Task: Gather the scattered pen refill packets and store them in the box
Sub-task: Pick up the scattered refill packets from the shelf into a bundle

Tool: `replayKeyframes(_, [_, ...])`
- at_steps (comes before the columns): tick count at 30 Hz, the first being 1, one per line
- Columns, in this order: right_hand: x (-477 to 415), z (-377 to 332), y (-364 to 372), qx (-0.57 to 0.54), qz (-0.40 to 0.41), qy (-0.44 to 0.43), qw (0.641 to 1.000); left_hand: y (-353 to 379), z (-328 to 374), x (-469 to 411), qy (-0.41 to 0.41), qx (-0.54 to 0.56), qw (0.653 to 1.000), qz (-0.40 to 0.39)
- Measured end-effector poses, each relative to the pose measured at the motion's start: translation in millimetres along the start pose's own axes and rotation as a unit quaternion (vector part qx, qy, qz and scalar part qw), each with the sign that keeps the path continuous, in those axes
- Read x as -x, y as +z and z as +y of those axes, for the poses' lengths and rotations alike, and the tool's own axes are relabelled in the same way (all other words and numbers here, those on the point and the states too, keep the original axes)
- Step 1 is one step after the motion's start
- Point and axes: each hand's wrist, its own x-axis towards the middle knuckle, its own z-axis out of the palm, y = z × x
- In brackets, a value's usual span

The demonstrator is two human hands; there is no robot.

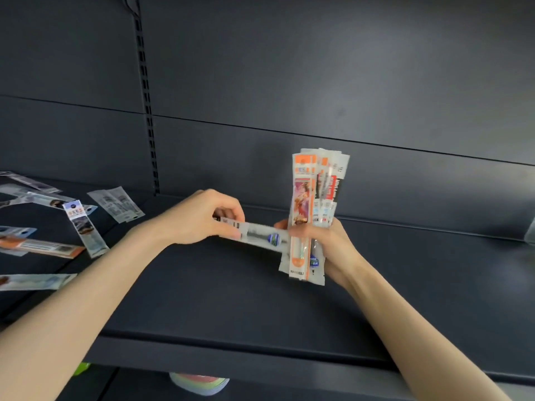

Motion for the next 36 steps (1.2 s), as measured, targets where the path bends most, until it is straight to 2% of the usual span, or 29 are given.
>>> replayKeyframes(2, [-0.2,-1.7,-6.0,-0.028,0.008,0.008,1.0,-3.9,4.3,-2.7,-0.002,0.002,1.0,0.004])
replayKeyframes(6, [0.0,-1.0,-4.7,0.024,-0.054,0.046,0.997,-3.9,15.8,-11.3,0.015,-0.058,0.997,-0.037])
replayKeyframes(9, [-1.3,0.7,-2.0,0.014,-0.105,0.077,0.991,-1.0,27.3,-20.0,0.009,-0.104,0.994,-0.025])
replayKeyframes(11, [-0.5,0.2,-2.0,-0.008,-0.129,0.075,0.989,1.7,32.8,-23.9,0.026,-0.104,0.994,0.012])
replayKeyframes(14, [-0.6,0.6,-3.1,-0.033,-0.11,0.063,0.991,11.2,33.4,-25.5,0.074,-0.122,0.98,0.142])
replayKeyframes(15, [-1.1,0.9,-3.3,-0.036,-0.099,0.057,0.993,15.7,32.5,-25.2,0.061,-0.097,0.976,0.186])
replayKeyframes(17, [-2.2,1.2,-3.8,-0.047,-0.078,0.048,0.995,25.9,34.8,-23.0,-0.005,0.053,0.971,0.235])
replayKeyframes(18, [-2.7,1.5,-4.3,-0.059,-0.07,0.043,0.995,30.8,36.9,-22.2,-0.04,0.152,0.96,0.232])
replayKeyframes(20, [-2.8,1.3,-5.3,-0.074,-0.065,0.039,0.994,38.5,40.0,-22.5,-0.082,0.336,0.917,0.201])
replayKeyframes(22, [-2.9,1.2,-4.9,-0.071,-0.075,0.045,0.994,43.5,39.8,-25.5,-0.077,0.442,0.879,0.163])
replayKeyframes(25, [-2.9,1.3,-2.9,-0.081,-0.067,0.05,0.993,43.5,41.7,-28.0,-0.044,0.432,0.881,0.186])
replayKeyframes(28, [-3.3,0.1,-6.9,-0.127,0.006,0.033,0.991,33.1,38.7,-27.6,-0.028,0.431,0.875,0.221])
replayKeyframes(30, [-3.8,-0.2,-10.3,-0.153,0.037,0.023,0.987,26.2,35.6,-25.6,-0.019,0.436,0.877,0.199])
replayKeyframes(33, [-4.3,1.2,-7.0,-0.127,-0.007,0.019,0.992,27.5,37.9,-22.9,-0.008,0.416,0.9,0.126])
replayKeyframes(36, [-4.2,2.1,2.6,-0.099,-0.076,0.019,0.992,30.5,38.7,-20.7,-0.013,0.403,0.908,0.119])
